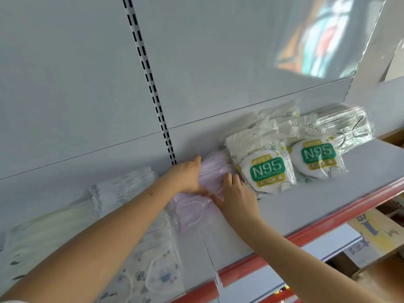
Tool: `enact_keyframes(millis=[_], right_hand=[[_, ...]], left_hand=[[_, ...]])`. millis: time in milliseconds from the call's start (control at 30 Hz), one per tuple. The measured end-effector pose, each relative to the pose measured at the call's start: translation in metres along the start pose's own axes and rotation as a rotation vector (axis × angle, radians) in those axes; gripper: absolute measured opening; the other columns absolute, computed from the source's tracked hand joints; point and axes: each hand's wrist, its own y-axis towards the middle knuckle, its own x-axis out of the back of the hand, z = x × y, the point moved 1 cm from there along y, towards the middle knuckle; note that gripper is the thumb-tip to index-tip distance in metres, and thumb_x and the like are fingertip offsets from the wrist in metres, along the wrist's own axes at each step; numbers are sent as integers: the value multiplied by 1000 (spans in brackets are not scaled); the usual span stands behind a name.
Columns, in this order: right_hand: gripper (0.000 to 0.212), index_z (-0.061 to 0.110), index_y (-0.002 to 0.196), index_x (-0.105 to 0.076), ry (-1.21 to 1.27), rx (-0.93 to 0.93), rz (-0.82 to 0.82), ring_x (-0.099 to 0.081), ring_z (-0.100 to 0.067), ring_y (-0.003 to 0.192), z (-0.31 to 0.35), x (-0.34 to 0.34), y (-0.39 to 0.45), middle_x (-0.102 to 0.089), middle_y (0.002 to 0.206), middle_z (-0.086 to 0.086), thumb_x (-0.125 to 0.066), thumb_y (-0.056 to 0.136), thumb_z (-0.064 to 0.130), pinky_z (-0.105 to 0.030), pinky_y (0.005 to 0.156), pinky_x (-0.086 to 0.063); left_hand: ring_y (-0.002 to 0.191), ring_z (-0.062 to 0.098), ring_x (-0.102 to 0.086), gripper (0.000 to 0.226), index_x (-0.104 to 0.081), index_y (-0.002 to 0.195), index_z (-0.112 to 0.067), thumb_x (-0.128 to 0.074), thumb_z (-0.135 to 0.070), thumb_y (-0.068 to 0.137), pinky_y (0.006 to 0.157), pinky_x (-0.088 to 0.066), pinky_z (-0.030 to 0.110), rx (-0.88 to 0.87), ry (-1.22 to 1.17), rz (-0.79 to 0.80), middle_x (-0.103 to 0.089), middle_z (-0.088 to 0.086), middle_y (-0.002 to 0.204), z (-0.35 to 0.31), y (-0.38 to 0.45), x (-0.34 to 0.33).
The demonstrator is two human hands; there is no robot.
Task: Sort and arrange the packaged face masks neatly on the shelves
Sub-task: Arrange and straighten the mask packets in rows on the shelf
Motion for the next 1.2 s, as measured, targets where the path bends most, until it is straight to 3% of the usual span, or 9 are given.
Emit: enact_keyframes(millis=[267, 333, 467, 600, 667, 933, 1033, 1133, 1200], right_hand=[[64, 19, 145, -40, 141, 21, -49, -38, -29, 138, 5, 8, -36, -39, 150, -5, -49, 92, 54, -41, 113, -36], [63, 18, 140, -48, 78, 3, -84, -37, -34, 141, 11, 9, -39, -42, 151, -10, -40, 92, 58, -48, 113, -37], [55, 16, 127, -59, 80, -56, -59, -45, -37, 134, 10, 7, -46, -49, 146, -14, -43, 92, 55, -50, 108, -42], [66, 19, 154, -32, 56, -84, 148, -17, -35, 151, 5, 2, -58, -20, 164, -12, -45, 98, 51, -46, 121, -20], [66, 18, 153, -35, 42, -115, 127, -26, -34, 149, 2, 5, -64, -29, 161, -11, -48, 97, 51, -46, 120, -24], [75, 21, 145, -49, -27, -79, 143, -40, -41, 140, 1, 3, -75, -45, 152, -15, -33, 87, 65, -52, 116, -31], [77, 29, 156, -28, -38, 17, 203, -21, -35, 151, 3, 1, -78, -22, 164, -10, -29, 90, 69, -45, 121, -11], [79, 28, 155, -28, 8, -35, 174, -35, -30, 142, 2, 7, -79, -32, 159, -5, -27, 89, 70, -40, 112, -33], [84, 28, 158, -15, 8, -61, 199, -25, -31, 145, 2, 9, -81, -22, 162, -6, -25, 87, 72, -40, 116, -27]], left_hand=[[95, 14, -70, 58, -57, 108, -29, -94, -42, 65, 84, -58, 31, -141, -399, 158, -71, -9, 105, 32, 10, 34], [108, 16, -66, 72, -55, 125, -27, -91, -48, 67, 92, -54, 29, -171, -347, 161, -66, -9, 121, 34, 7, 43], [140, 28, -42, 90, -24, 158, -16, -57, -65, 90, 114, -36, 38, -213, -6, -235, -35, 7, 157, 21, -2, 20], [157, 31, 8, 94, 9, 161, -20, -23, -76, 93, 126, -2, 53, -157, 194, -147, 10, 17, 169, 11, -14, -28], [155, 30, 21, 95, 16, 160, -23, -12, -80, 89, 125, 6, 55, -174, 212, -110, 22, 17, 167, 11, -18, -34], [153, 27, 27, 94, 22, 157, -29, 7, -83, 82, 122, 16, 56, -373, 290, -160, 24, 12, 166, 27, -23, -48], [154, 25, 25, 97, 19, 158, -25, 7, -83, 81, 125, 11, 53, -320, 202, -175, 22, 12, 167, 26, -20, -48], [154, 22, 23, 97, 18, 159, -27, -2, -83, 83, 126, 8, 50, -359, 174, -36, 23, 10, 167, 25, -21, -47], [153, 21, 25, 89, 19, 158, -31, -7, -79, 87, 126, 11, 49, -365, 134, -90, 26, 6, 166, 27, -23, -40]])
